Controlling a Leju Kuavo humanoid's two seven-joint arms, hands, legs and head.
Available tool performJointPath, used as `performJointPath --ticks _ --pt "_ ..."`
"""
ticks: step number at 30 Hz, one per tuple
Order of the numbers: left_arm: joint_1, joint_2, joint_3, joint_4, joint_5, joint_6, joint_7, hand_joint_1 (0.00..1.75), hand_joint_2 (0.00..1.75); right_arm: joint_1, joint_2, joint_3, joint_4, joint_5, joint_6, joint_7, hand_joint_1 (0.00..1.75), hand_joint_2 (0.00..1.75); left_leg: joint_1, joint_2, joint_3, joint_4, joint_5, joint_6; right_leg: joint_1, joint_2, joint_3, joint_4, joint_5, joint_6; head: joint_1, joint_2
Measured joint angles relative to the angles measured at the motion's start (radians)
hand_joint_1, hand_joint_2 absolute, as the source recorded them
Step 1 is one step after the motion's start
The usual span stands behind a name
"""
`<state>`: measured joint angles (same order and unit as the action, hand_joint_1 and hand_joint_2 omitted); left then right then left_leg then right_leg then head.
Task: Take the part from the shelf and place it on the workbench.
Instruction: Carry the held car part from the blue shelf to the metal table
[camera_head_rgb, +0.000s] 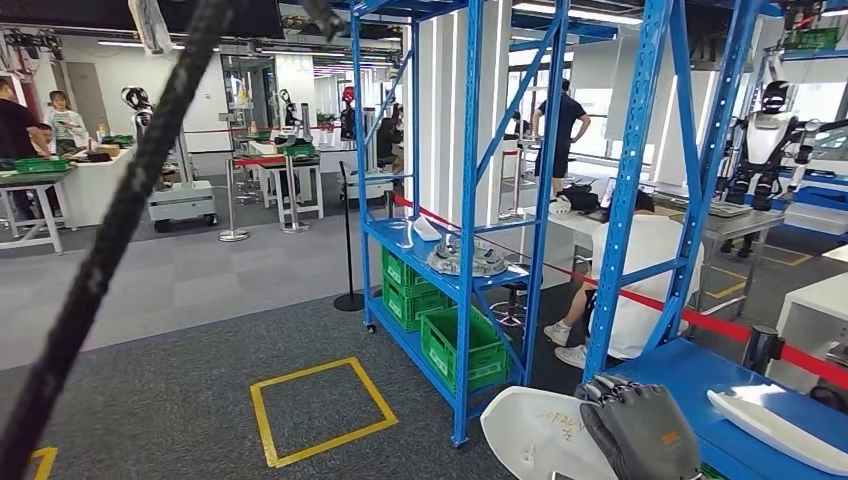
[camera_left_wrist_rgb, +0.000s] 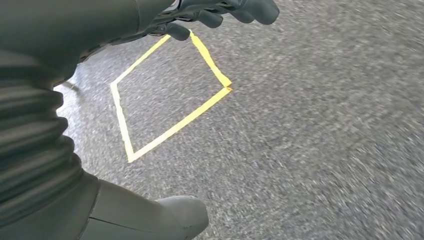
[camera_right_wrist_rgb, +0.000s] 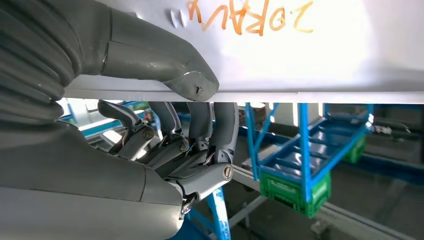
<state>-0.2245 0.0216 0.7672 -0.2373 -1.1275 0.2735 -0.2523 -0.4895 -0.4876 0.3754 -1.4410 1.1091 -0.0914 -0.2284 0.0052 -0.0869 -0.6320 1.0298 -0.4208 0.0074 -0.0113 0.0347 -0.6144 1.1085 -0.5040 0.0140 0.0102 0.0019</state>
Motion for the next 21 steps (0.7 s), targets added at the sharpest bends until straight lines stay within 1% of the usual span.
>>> performJointPath --ticks 1,2,3,4,5,6,7,8,9,10,11,12,13,14,15,16,17,18,19,20,21 --pt "-0.001 0.0 -0.001 0.0 -0.003 0.0 0.0 0.0 1.75 -0.004 0.0 -0.001 0.0 0.001 0.0 0.0 1.75 1.75 0.0 -0.01 -0.004 0.002 0.002 -0.006 0.0 0.015 0.022 -0.046 0.013 -0.003 0.0 0.0" --pt "-0.002 0.001 -0.002 0.0 -0.005 0.0 0.001 0.0 1.75 -0.007 0.001 -0.001 0.001 0.003 0.0 0.0 1.75 1.75 0.0 -0.02 -0.009 0.002 0.005 -0.013 0.001 0.025 0.031 -0.068 0.016 -0.006 0.0 0.0" --pt "-0.002 0.001 -0.004 0.0 -0.007 0.0 0.002 0.0 1.75 -0.01 0.001 -0.001 0.002 0.005 0.0 0.001 1.75 1.75 0.001 -0.03 -0.012 -0.001 0.009 -0.021 0.005 0.023 0.031 -0.071 0.016 -0.011 0.0 0.0" --pt "-0.002 0.001 -0.005 0.0 -0.008 0.0 0.003 0.0 1.75 -0.014 0.003 -0.001 0.002 0.007 0.0 0.001 1.75 1.75 0.002 -0.04 -0.017 -0.005 0.014 -0.027 0.005 0.011 0.031 -0.073 0.02 -0.019 0.0 0.0" --pt "-0.001 0.002 -0.006 0.0 -0.008 0.0 0.005 0.0 1.75 -0.019 0.007 0.0 0.003 0.009 0.0 0.001 1.75 1.75 0.003 -0.037 -0.021 -0.004 0.015 -0.033 0.006 0.0 0.033 -0.077 0.024 -0.026 0.0 0.0" --pt "0.0 0.002 -0.007 0.0 -0.008 0.0 0.005 0.0 1.75 -0.025 0.012 0.001 0.004 0.012 -0.001 0.0 1.75 1.75 0.002 -0.018 -0.029 0.009 0.006 -0.037 0.005 -0.012 0.035 -0.08 0.028 -0.035 -0.001 0.0" --pt "0.0 0.003 -0.007 0.0 -0.008 0.0 0.006 0.0 1.75 -0.031 0.018 0.002 0.007 0.016 -0.003 0.0 1.75 1.75 0.0 0.009 -0.046 0.041 -0.015 -0.04 0.004 -0.024 0.036 -0.084 0.032 -0.042 -0.002 0.0" --pt "0.0 0.004 -0.007 0.0 -0.008 0.0 0.006 0.0 1.75 -0.036 0.025 0.003 0.01 0.02 -0.006 0.0 1.75 1.75 -0.001 0.042 -0.069 0.096 -0.047 -0.043 0.005 -0.036 0.036 -0.086 0.034 -0.047 -0.003 0.0" --pt "0.0 0.003 -0.007 0.0 -0.009 0.0 0.006 0.0 1.75 -0.039 0.031 0.004 0.013 0.024 -0.009 0.001 1.75 1.75 -0.001 0.064 -0.099 0.163 -0.083 -0.046 0.007 -0.047 0.034 -0.086 0.034 -0.05 -0.004 0.0" --pt "0.001 0.003 -0.008 0.001 -0.01 0.0 0.007 0.0 1.75 -0.039 0.035 0.005 0.017 0.028 -0.01 0.003 1.75 1.75 0.0 0.073 -0.127 0.228 -0.112 -0.048 0.009 -0.06 0.033 -0.086 0.034 -0.051 -0.004 0.0" --pt "0.003 0.002 -0.008 0.001 -0.012 0.0 0.009 0.0 1.75 -0.039 0.039 0.006 0.02 0.03 -0.012 0.004 1.75 1.75 0.0 0.077 -0.144 0.271 -0.127 -0.05 0.01 -0.072 0.031 -0.086 0.034 -0.051 -0.004 0.0" --pt "0.005 0.001 -0.008 0.002 -0.015 -0.001 0.01 0.0 1.75 -0.039 0.042 0.007 0.022 0.03 -0.013 0.005 1.75 1.75 0.001 0.079 -0.142 0.277 -0.123 -0.05 0.01 -0.085 0.03 -0.085 0.034 -0.051 -0.004 0.0" --pt "0.007 0.001 -0.009 0.002 -0.017 -0.001 0.012 0.0 1.75 -0.04 0.043 0.008 0.024 0.031 -0.013 0.005 1.75 1.75 0.001 0.083 -0.119 0.243 -0.104 -0.05 0.01 -0.098 0.03 -0.085 0.033 -0.051 -0.004 0.0" --pt "0.009 0.001 -0.01 0.002 -0.02 -0.003 0.013 0.0 1.75 -0.04 0.044 0.007 0.025 0.029 -0.013 0.005 1.75 1.75 0.001 0.095 -0.078 0.178 -0.075 -0.048 0.011 -0.11 0.031 -0.084 0.032 -0.049 -0.004 0.0" --pt "0.009 0.001 -0.012 0.002 -0.022 -0.005 0.013 0.0 1.75 -0.041 0.043 0.006 0.025 0.025 -0.014 0.003 1.75 1.75 -0.002 0.117 -0.035 0.106 -0.054 -0.045 0.013 -0.122 0.032 -0.082 0.03 -0.046 -0.004 0.0" --pt "0.008 0.001 -0.014 0.001 -0.023 -0.007 0.014 0.0 1.75 -0.043 0.041 0.003 0.026 0.019 -0.013 0.0 1.75 1.75 -0.004 0.134 -0.002 0.048 -0.038 -0.039 0.015 -0.133 0.032 -0.08 0.028 -0.042 -0.004 0.0" --pt "0.008 0.001 -0.016 0.001 -0.023 -0.009 0.016 0.0 1.75 -0.044 0.038 0.001 0.026 0.011 -0.013 -0.006 1.75 1.75 -0.006 0.146 0.016 0.014 -0.031 -0.032 0.018 -0.144 0.032 -0.079 0.026 -0.037 -0.003 0.0" --pt "0.009 0.001 -0.017 0.0 -0.023 -0.01 0.018 0.0 1.75 -0.046 0.035 0.0 0.026 0.004 -0.012 -0.011 1.75 1.75 -0.008 0.146 0.02 0.003 -0.032 -0.026 0.02 -0.153 0.033 -0.079 0.025 -0.031 -0.003 0.0" --pt "0.011 0.002 -0.018 0.0 -0.022 -0.01 0.019 0.0 1.75 -0.048 0.033 -0.001 0.026 -0.002 -0.011 -0.016 1.75 1.75 -0.008 0.134 0.017 0.002 -0.028 -0.019 0.02 -0.163 0.034 -0.08 0.025 -0.026 -0.002 0.0" --pt "0.014 0.004 -0.018 0.0 -0.021 -0.01 0.02 0.0 1.75 -0.05 0.031 -0.001 0.026 -0.006 -0.01 -0.019 1.75 1.75 -0.006 0.124 0.017 0.0 -0.025 -0.013 0.018 -0.163 0.034 -0.08 0.024 -0.02 -0.001 0.0" --pt "0.015 0.005 -0.018 0.0 -0.019 -0.01 0.02 0.0 1.75 -0.053 0.031 -0.001 0.027 -0.008 -0.01 -0.021 1.75 1.75 -0.004 0.113 0.017 -0.004 -0.022 -0.007 0.016 -0.146 0.031 -0.071 0.016 -0.014 -0.001 0.0"
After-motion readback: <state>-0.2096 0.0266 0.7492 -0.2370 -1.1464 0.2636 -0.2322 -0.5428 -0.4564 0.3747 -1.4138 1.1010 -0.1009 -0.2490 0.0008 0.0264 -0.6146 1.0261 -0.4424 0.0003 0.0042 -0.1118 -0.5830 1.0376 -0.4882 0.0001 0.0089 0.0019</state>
